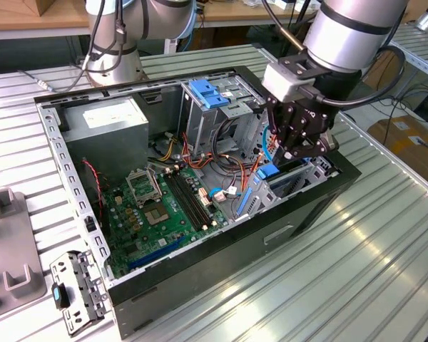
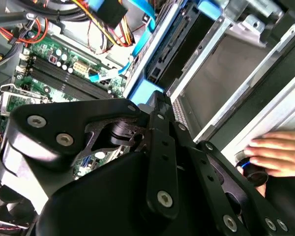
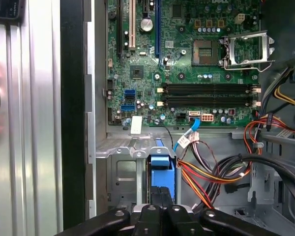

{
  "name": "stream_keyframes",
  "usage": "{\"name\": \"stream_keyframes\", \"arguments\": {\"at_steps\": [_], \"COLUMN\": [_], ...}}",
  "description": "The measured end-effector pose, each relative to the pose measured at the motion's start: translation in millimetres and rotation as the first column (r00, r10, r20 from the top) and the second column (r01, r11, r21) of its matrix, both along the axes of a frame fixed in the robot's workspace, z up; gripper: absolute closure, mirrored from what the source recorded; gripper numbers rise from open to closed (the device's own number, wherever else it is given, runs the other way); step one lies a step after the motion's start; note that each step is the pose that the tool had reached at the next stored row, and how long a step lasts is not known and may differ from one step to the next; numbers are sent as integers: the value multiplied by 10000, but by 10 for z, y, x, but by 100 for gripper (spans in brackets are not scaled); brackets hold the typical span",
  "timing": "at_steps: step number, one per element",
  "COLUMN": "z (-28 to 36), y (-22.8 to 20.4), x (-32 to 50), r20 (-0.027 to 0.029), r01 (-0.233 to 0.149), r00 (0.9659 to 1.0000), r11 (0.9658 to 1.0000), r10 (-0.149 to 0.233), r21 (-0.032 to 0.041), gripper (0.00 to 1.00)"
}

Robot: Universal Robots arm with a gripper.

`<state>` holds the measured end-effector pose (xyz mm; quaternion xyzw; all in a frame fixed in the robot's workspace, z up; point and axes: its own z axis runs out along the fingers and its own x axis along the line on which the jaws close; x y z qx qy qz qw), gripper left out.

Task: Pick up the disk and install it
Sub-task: 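Insert the first disk wire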

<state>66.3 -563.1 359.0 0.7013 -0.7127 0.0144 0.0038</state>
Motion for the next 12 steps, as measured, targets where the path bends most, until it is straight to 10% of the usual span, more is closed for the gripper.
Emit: {"name": "stream_keyframes", "arguments": {"at_steps": [6, 12], "z": [-10, 66], "y": [1, 0], "x": [132, 137], "r20": [-2, -57], "r01": [-48, -930], "r00": [10000, 9957], "r11": [10000, 9957], "r10": [48, 930], "r21": [-4, 2], "gripper": [89, 89]}}
